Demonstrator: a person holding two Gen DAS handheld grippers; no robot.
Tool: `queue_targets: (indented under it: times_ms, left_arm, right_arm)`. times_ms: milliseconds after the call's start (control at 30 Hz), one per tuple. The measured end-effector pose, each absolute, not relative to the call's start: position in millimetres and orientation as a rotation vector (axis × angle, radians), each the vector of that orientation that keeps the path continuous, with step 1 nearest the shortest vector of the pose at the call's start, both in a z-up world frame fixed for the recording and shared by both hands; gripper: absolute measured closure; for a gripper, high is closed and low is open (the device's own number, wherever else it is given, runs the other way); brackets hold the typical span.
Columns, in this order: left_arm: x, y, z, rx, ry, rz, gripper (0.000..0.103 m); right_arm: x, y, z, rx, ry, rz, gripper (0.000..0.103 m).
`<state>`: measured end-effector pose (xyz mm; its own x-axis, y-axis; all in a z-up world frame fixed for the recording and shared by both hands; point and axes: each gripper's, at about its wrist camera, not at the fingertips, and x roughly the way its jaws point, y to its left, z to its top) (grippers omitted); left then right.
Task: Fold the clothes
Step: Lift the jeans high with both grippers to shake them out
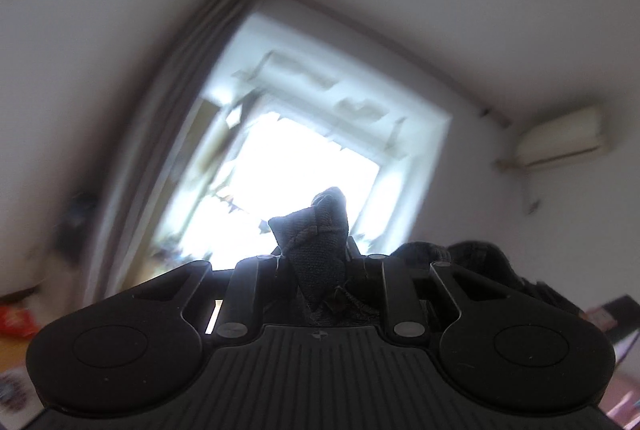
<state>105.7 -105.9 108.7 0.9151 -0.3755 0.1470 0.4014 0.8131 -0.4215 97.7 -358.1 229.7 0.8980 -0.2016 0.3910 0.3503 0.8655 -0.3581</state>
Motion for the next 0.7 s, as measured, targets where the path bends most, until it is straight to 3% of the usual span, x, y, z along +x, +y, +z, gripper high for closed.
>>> queue_targets:
  times_ms: [267, 633, 700]
  left_arm:
    - [115, 16, -39, -0.425, 0.178, -0.095, 0.083]
    - [168, 180, -160, -0.511, 0.516, 0.286, 0.083]
    - [185, 196, -177, -0.516, 0.57, 0.293, 0.077]
  right_arm:
    - [165, -240, 92, -0.508, -0.132, -0.048, 0.089]
    - [294, -49, -82, -0.692, 0.195, 0.354, 0.089]
    - [321, -20, -123, -0.719, 0.263, 0.402, 0.089]
